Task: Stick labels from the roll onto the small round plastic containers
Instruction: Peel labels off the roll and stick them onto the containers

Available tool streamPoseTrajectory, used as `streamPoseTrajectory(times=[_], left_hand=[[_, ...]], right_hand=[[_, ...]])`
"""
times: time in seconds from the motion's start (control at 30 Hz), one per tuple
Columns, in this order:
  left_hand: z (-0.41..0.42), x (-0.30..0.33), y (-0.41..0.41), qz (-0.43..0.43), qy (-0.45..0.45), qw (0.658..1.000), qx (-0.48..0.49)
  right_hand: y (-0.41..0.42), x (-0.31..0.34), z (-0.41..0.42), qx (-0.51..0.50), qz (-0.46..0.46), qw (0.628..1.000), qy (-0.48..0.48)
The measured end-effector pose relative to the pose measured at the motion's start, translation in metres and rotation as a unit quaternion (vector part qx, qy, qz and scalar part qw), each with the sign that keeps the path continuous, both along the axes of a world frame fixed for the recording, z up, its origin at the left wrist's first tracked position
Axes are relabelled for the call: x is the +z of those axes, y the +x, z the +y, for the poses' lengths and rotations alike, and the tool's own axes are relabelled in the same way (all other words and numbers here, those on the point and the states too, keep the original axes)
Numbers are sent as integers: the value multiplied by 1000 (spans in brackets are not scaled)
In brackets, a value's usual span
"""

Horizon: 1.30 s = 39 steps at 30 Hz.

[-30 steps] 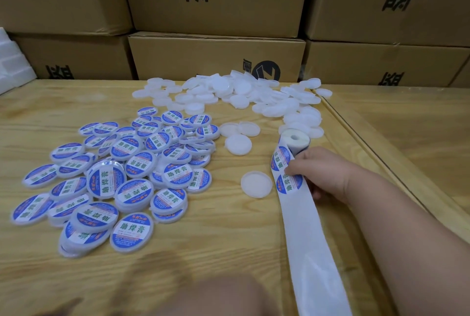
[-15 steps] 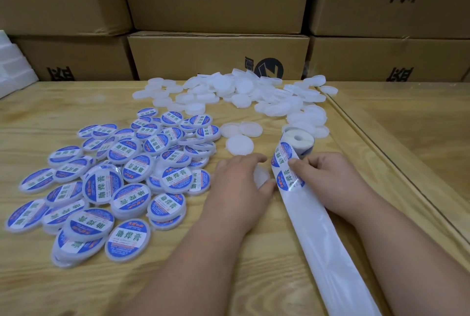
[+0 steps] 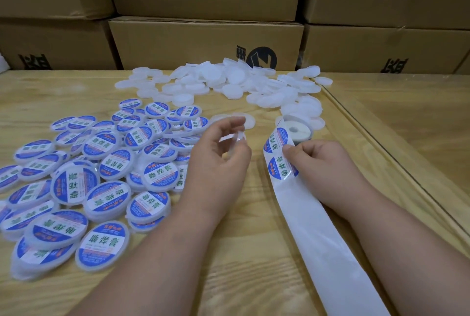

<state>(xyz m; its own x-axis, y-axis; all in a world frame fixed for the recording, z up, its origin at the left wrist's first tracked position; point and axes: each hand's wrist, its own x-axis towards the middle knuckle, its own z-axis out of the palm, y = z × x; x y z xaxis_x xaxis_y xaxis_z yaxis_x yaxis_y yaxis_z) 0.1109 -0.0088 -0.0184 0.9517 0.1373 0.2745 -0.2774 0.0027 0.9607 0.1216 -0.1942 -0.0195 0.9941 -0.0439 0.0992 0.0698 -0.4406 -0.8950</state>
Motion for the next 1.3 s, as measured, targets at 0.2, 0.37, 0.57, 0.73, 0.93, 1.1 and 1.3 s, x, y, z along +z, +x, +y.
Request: streamPoseTrajectory(times=[0.2, 0.37, 0.57, 0.73, 0.93, 1.1, 1.3], left_hand=[[-10, 0, -7, -18, 137, 989, -54], [-9, 1, -10, -48, 220, 968, -113], [-10, 2, -11, 4, 250, 963, -100], [-10, 2, -11, -7, 259, 963, -80], [-11, 0, -8, -10, 262, 963, -60], [-10, -1, -8, 5, 240, 968, -78], [-9, -2, -7, 4, 234, 970, -72]], right_hand=[[-1, -1, 1, -7, -19, 1000, -10], [-2, 1, 0, 9, -18, 1000, 19], [-10, 10, -5, 98, 19, 991, 84], [-13, 13, -12, 157, 31, 986, 54], [-16, 14, -8, 164, 10, 982, 93], [-16, 14, -5, 144, 2, 986, 82], [-17, 16, -4, 154, 0, 983, 102]])
